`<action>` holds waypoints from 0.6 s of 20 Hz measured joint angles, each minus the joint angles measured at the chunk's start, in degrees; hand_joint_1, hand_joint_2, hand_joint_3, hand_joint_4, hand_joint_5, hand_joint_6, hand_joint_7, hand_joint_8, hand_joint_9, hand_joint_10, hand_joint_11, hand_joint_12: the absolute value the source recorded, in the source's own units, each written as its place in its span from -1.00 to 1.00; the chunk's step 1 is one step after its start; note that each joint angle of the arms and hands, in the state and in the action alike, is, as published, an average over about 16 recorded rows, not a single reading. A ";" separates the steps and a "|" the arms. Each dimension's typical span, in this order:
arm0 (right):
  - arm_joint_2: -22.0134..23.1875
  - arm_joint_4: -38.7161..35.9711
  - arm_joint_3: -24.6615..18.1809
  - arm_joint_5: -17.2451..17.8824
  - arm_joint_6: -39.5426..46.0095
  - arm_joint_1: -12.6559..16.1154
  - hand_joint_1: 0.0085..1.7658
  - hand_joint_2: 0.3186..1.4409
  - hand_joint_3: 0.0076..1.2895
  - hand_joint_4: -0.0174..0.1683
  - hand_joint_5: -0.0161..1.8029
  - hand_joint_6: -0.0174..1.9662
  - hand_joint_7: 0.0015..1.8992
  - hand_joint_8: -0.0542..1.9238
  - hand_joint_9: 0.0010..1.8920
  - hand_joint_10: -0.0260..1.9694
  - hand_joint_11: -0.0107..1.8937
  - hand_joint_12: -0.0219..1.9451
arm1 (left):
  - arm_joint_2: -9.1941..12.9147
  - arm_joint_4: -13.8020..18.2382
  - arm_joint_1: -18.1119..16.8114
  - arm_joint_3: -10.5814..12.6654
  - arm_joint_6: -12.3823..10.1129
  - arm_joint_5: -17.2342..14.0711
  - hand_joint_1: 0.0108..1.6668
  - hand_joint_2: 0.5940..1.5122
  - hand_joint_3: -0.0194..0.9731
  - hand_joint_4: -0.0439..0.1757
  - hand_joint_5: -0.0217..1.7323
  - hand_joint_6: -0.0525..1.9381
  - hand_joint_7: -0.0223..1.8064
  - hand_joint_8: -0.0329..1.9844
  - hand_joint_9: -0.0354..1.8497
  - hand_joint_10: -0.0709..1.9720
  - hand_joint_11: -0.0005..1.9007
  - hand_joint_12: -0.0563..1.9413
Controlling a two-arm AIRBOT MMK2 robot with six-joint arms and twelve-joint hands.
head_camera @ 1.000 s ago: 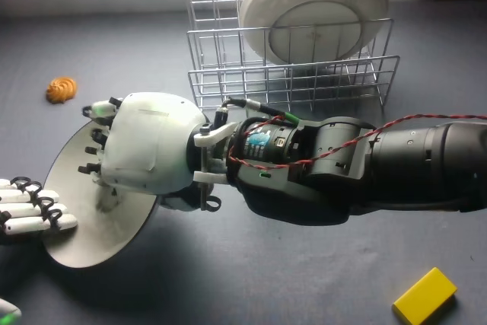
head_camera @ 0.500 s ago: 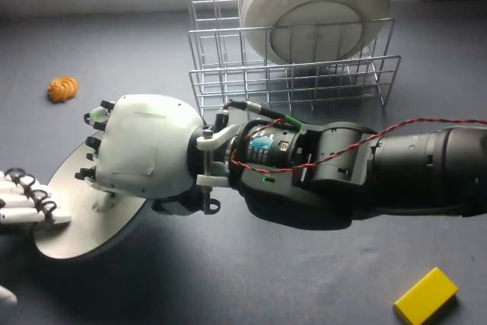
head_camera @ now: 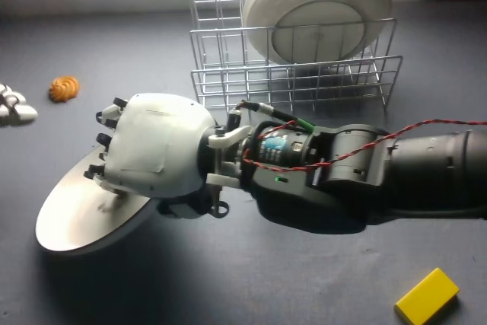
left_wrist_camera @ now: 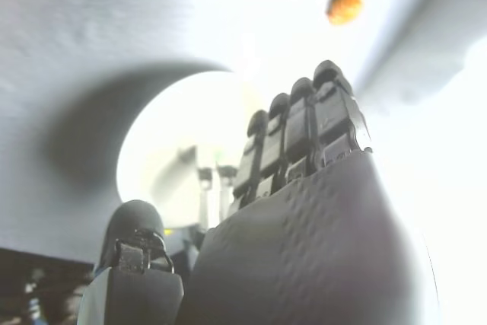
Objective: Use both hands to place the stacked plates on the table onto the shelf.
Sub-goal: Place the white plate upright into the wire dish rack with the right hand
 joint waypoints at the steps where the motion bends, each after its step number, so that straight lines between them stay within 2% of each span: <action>1: 0.89 0.36 -0.97 -0.11 -0.01 0.04 0.32 0.14 -0.99 -0.67 -0.01 -0.49 0.06 -0.16 0.21 -0.79 -0.38 0.37 | 0.29 -0.40 -0.47 0.43 0.00 -0.33 -0.99 0.32 -0.95 -0.62 -0.94 -0.93 -0.95 -0.97 -0.95 -0.92 -0.98 -0.95; 12: 14.46 5.63 -14.86 -1.79 -0.05 1.93 0.34 0.15 -1.00 -0.54 0.07 -0.21 0.12 -0.15 0.20 -0.76 -0.34 0.35 | 2.26 -1.75 -3.15 2.97 0.25 -3.05 -0.99 0.29 -0.95 -0.62 -0.95 -0.94 -0.95 -0.97 -0.95 -0.92 -0.98 -0.95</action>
